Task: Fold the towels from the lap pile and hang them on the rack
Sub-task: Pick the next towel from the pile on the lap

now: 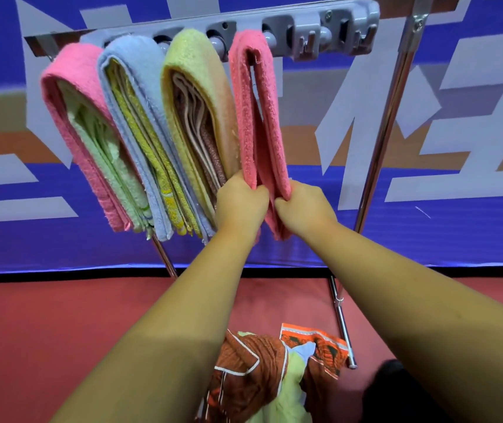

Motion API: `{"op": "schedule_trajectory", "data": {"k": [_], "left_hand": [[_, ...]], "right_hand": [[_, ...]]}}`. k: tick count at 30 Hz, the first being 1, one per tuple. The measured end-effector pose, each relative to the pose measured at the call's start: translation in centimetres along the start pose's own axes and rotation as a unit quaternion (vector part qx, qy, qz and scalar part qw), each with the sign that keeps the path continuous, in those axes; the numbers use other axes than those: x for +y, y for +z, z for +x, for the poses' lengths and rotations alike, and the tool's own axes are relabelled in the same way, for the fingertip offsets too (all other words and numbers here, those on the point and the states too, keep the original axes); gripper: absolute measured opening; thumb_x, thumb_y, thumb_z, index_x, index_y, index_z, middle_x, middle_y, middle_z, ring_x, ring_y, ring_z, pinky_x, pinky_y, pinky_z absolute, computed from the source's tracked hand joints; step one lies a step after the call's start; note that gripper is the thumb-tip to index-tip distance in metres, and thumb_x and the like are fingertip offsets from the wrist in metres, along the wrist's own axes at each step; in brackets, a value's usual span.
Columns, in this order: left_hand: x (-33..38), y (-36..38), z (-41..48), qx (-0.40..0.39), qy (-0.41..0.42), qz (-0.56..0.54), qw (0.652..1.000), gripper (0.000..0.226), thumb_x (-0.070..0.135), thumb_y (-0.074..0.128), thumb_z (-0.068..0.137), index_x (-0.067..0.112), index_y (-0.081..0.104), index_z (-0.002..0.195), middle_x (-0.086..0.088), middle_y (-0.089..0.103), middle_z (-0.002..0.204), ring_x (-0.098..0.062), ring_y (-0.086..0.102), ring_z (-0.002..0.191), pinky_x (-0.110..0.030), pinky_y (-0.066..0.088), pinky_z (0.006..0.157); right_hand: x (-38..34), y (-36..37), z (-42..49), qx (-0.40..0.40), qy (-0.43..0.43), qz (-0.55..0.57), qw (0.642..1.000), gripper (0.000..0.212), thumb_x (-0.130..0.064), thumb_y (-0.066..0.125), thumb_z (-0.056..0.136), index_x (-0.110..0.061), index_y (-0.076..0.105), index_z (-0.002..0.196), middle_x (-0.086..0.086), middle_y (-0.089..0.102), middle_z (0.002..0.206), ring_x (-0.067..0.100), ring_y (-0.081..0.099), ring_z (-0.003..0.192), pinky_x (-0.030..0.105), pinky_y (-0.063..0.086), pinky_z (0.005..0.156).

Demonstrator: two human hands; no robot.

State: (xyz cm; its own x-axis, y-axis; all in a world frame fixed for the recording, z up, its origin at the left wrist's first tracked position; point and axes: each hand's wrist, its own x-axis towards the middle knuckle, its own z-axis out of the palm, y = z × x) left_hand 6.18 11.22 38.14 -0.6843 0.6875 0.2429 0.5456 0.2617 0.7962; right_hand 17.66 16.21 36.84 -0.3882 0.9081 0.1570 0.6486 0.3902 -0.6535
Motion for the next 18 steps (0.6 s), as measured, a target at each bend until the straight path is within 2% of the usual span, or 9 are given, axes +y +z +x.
{"op": "schedule_trajectory", "data": {"k": [4, 6, 8, 10, 12, 14, 18], "left_hand": [[-0.5, -0.9, -0.8, -0.041, 0.009, 0.0, 0.999, 0.022, 0.025, 0.067, 0.09, 0.023, 0.075, 0.11, -0.003, 0.077, 0.093, -0.03, 0.071, 0.092, -0.026, 0.043, 0.074], [-0.7, -1.5, -1.1, -0.09, 0.004, -0.015, 0.996, 0.018, 0.023, 0.066, 0.091, 0.021, 0.073, 0.107, 0.0, 0.076, 0.078, -0.024, 0.072, 0.073, -0.029, 0.05, 0.062], [-1.2, -1.8, -1.3, -0.146, -0.009, -0.027, 0.989, 0.02, 0.009, 0.061, 0.086, 0.018, 0.071, 0.1, -0.006, 0.073, 0.061, -0.024, 0.071, 0.052, -0.035, 0.056, 0.045], [-2.0, -1.8, -1.1, -0.171, 0.0, -0.019, 0.985, 0.028, 0.007, 0.059, 0.075, 0.021, 0.072, 0.096, -0.007, 0.074, 0.063, -0.025, 0.073, 0.055, -0.041, 0.063, 0.052], [-2.6, -1.8, -1.0, -0.164, 0.004, -0.02, 0.986, 0.017, 0.013, 0.063, 0.081, 0.022, 0.072, 0.092, -0.004, 0.077, 0.073, -0.027, 0.075, 0.07, -0.035, 0.061, 0.067], [-2.7, -2.1, -1.3, -0.135, 0.025, -0.006, 0.991, 0.015, 0.012, 0.061, 0.091, 0.023, 0.071, 0.091, -0.003, 0.077, 0.084, -0.022, 0.071, 0.079, -0.026, 0.049, 0.07], [-2.9, -2.2, -1.4, -0.056, 0.031, 0.042, 0.997, 0.024, 0.003, 0.052, 0.09, 0.018, 0.07, 0.089, -0.011, 0.076, 0.083, -0.021, 0.065, 0.064, -0.022, 0.05, 0.06]], "right_hand": [[-0.3, 0.5, -0.5, -0.021, -0.015, 0.01, 1.0, 0.015, -0.038, 0.052, 0.089, -0.027, 0.059, 0.08, -0.006, 0.072, 0.077, 0.019, 0.068, 0.073, 0.04, 0.061, 0.068], [-0.2, 0.5, -0.7, -0.039, -0.02, 0.023, 0.999, 0.017, -0.047, 0.057, 0.085, -0.03, 0.062, 0.084, -0.009, 0.074, 0.074, 0.015, 0.071, 0.073, 0.041, 0.063, 0.071], [-0.2, 0.5, -0.9, -0.055, -0.023, 0.025, 0.998, 0.023, -0.054, 0.062, 0.082, -0.032, 0.064, 0.087, -0.014, 0.075, 0.072, 0.008, 0.071, 0.068, 0.039, 0.063, 0.071], [-0.3, 0.3, -1.2, -0.057, -0.03, 0.017, 0.998, 0.024, -0.056, 0.065, 0.082, -0.033, 0.066, 0.089, -0.014, 0.075, 0.073, 0.004, 0.07, 0.067, 0.038, 0.063, 0.071], [-0.4, 0.4, -1.2, -0.041, -0.037, 0.002, 0.998, 0.02, -0.052, 0.062, 0.082, -0.033, 0.063, 0.09, -0.011, 0.074, 0.079, 0.012, 0.071, 0.074, 0.039, 0.062, 0.071], [-0.4, 0.5, -1.1, -0.026, -0.029, -0.008, 0.999, 0.009, -0.038, 0.055, 0.083, -0.03, 0.059, 0.083, -0.006, 0.072, 0.078, 0.022, 0.071, 0.071, 0.043, 0.063, 0.068], [-0.4, 0.5, -1.3, -0.001, 0.004, 0.001, 1.0, 0.012, -0.026, 0.051, 0.082, -0.026, 0.06, 0.075, -0.003, 0.071, 0.065, 0.02, 0.07, 0.058, 0.042, 0.063, 0.063]]}}
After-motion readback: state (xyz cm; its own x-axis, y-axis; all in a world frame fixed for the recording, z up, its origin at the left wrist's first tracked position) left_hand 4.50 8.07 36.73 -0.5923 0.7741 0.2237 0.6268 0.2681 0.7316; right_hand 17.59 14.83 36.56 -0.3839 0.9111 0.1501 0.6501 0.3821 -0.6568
